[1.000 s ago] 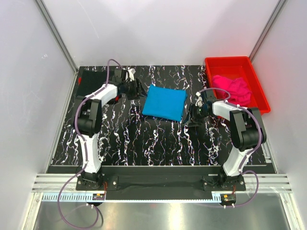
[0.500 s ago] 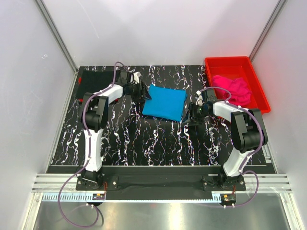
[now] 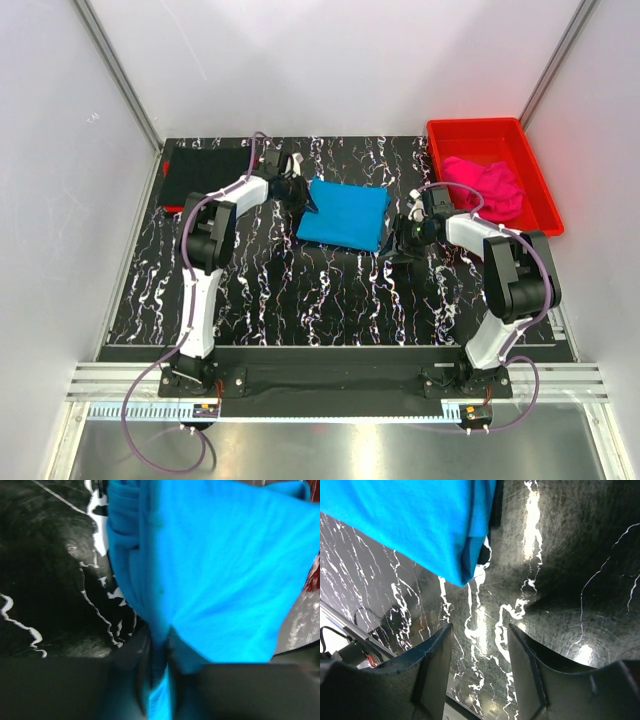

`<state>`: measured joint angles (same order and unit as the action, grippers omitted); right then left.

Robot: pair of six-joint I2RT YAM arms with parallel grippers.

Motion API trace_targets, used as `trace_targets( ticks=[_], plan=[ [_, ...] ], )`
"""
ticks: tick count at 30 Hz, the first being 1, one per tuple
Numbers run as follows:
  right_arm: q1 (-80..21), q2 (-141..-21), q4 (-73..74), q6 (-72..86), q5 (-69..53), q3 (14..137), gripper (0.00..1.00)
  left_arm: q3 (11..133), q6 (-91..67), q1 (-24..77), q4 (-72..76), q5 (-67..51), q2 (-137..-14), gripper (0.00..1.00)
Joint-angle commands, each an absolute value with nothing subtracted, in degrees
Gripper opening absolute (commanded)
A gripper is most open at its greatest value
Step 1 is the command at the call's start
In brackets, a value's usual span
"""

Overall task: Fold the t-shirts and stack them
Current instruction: Neatly place the folded tshirt to the corner

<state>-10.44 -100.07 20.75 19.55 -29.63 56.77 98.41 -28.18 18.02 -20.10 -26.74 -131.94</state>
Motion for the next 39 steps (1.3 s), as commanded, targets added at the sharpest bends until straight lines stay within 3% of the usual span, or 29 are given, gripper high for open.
trace_targets(
  ticks=[1, 2, 7, 11, 15, 17, 23, 34, 39],
  plan=[
    [-10.6, -96.4, 19.2, 20.0, -30.8, 56.3, 0.55, 99.4, -28.0, 19.2, -25.1, -21.9, -132.3, 0.06],
    [-10.6, -96.0, 19.4, 20.1, -30.8, 56.3, 0.55, 99.0, -27.9, 19.5, -26.9, -20.7, -131.2, 0.00],
    [-10.7, -95.1, 19.6, 20.5, -31.1, 56.0, 0.55, 92.9, -31.6, 20.7, -35.7, -6.3, -117.8, 0.00],
    [-10.7, -94.5, 19.3, 20.7, -31.3, 55.4, 0.55, 79.4, -34.8, 20.7, -30.6, -7.5, -108.4, 0.00],
    [-10.6, -94.0, 19.9, 21.0, -31.3, 55.4, 0.55, 77.3, -35.0, 20.3, -30.7, -7.6, -106.3, 0.34],
    [-10.6, -93.1, 20.7, 21.0, -31.0, 55.5, 0.55, 77.8, -35.0, 18.8, -31.9, -8.0, -107.0, 0.45],
    [-10.6, -90.7, 23.6, 20.7, -30.4, 56.9, 0.55, 73.9, -34.7, 15.3, -28.7, -9.6, -104.5, 0.64],
    [-10.7, -89.1, 24.1, 21.7, -30.2, 58.0, 0.55, 70.7, -32.8, 13.5, -14.7, -17.8, -108.8, 0.65],
    [-10.7, -88.7, 24.3, 21.3, -30.1, 58.0, 0.55, 73.1, -32.9, 13.5, -17.5, -14.8, -113.4, 0.63]
  ],
)
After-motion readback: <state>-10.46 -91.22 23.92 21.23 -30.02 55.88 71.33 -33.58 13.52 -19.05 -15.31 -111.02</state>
